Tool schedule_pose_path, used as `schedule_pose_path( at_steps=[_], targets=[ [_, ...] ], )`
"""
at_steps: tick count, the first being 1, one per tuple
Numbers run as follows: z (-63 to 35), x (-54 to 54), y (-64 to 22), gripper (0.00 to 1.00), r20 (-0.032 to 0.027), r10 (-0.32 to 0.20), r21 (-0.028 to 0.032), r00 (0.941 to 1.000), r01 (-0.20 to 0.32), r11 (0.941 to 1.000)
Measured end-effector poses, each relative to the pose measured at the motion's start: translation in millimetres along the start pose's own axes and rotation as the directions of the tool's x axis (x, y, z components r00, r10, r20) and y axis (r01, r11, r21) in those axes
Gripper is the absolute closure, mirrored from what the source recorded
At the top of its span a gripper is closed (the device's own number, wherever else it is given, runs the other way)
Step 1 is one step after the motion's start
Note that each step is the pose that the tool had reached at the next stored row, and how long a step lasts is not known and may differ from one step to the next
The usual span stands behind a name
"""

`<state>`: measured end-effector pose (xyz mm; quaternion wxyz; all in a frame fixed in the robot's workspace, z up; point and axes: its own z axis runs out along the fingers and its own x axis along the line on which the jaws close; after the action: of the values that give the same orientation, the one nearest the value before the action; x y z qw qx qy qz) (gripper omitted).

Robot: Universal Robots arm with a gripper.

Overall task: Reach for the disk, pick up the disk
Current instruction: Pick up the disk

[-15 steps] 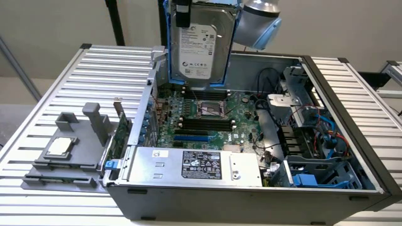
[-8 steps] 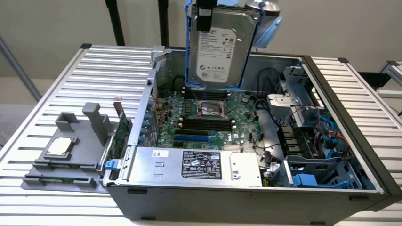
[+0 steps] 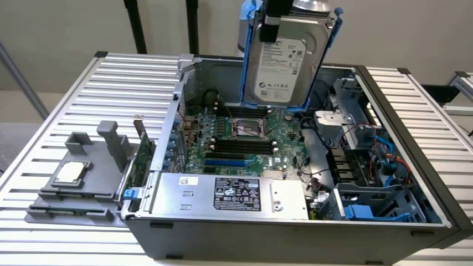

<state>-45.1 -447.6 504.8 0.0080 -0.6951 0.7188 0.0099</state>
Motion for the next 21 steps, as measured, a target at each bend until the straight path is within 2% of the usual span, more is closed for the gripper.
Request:
schedule_pose_path(
  at_steps=[15,21],
  targets=[
    [0.2,20.3,-68.4,0.67,0.0000,0.000,0.0000,1.0000,0.000,1.0000],
    [-0.2,32.9,-88.4,0.67,0.0001,0.000,0.0000,1.0000,0.000,1.0000]
  ],
)
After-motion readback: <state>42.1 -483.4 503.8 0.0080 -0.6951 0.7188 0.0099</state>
